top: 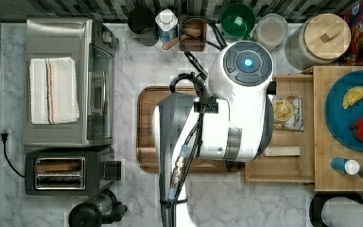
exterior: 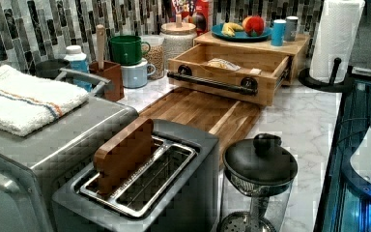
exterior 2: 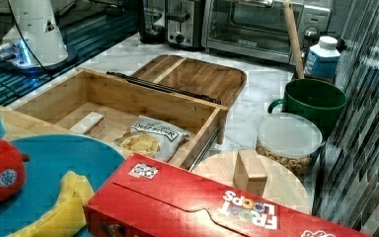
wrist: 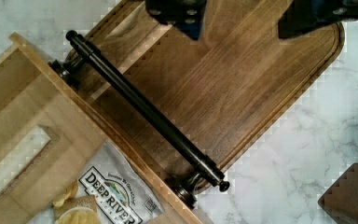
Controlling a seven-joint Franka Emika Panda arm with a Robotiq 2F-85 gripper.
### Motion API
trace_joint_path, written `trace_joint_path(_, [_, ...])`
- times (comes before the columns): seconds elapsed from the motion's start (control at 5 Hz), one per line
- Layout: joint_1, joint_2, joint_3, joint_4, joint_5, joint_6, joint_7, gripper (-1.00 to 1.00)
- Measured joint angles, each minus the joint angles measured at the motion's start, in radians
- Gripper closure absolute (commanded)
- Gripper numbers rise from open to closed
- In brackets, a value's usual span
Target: Close the drawer.
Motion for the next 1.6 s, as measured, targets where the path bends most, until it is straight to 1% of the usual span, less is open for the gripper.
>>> trace_joint_path(0.4, [0.0,0.007,-0.001,-0.012,-0.003,0.002,0.0,1.0])
trace_joint_path(0.6, [-0.007,0.017,0.003,-0.017,-0.003,0.003,-0.001,-1.0])
trace_joint_path(0.8, [-0.011,0.006,0.003,-0.058,-0.003,0.123,-0.041,-1.0])
trace_joint_path(1.0, [-0.011,-0.004,0.004,-0.098,-0.003,0.182,-0.155,-1.0])
trace_joint_path(1.2, [-0.01,-0.004,0.005,-0.123,-0.003,0.181,-0.277,-1.0])
trace_joint_path(1.4, [-0.011,-0.01,0.019,-0.16,-0.003,0.18,-0.423,1.0])
trace_joint_path(1.6, [-0.004,-0.019,0.041,-0.199,-0.002,0.192,-0.514,1.0])
